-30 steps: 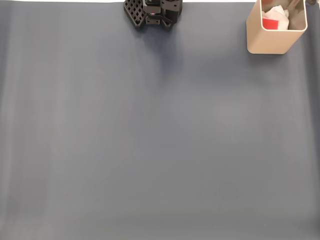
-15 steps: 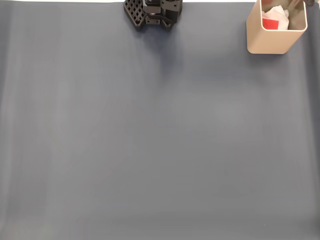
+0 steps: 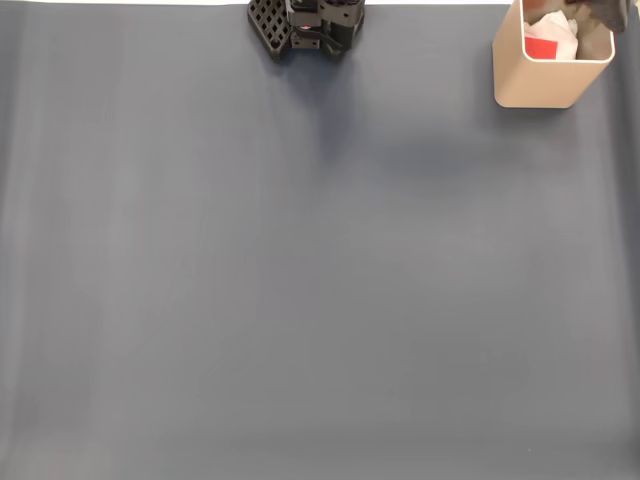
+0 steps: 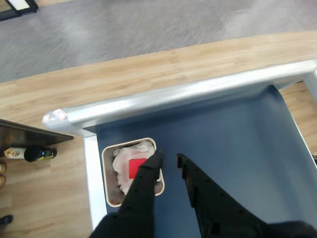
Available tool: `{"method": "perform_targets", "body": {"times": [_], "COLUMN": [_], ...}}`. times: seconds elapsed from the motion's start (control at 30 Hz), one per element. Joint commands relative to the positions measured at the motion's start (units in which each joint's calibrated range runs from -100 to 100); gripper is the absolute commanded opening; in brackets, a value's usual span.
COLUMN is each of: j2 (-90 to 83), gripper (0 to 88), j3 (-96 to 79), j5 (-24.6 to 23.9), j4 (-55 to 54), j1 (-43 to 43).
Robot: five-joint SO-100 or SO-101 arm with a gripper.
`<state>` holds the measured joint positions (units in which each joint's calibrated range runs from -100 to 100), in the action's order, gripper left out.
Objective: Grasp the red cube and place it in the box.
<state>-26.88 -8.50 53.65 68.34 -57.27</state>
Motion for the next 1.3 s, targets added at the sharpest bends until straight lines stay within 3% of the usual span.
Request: {"method": "perform_targets", "body": {"times": [0.0,0.5,0.83,1.27], "j2": [-2.6,-4.3,-5.4,-9.7], "gripper": [0.3,0.3,0.3,0.3], "j3": [1.0,-0.8,-6.8,-14.9], "j5": [-0.7,-0.7,0.4,0.4], "j4": [-1.1,-1.2,-7.0,-10.0], "j1": [4.1,25.2,39.8,52.6]}}
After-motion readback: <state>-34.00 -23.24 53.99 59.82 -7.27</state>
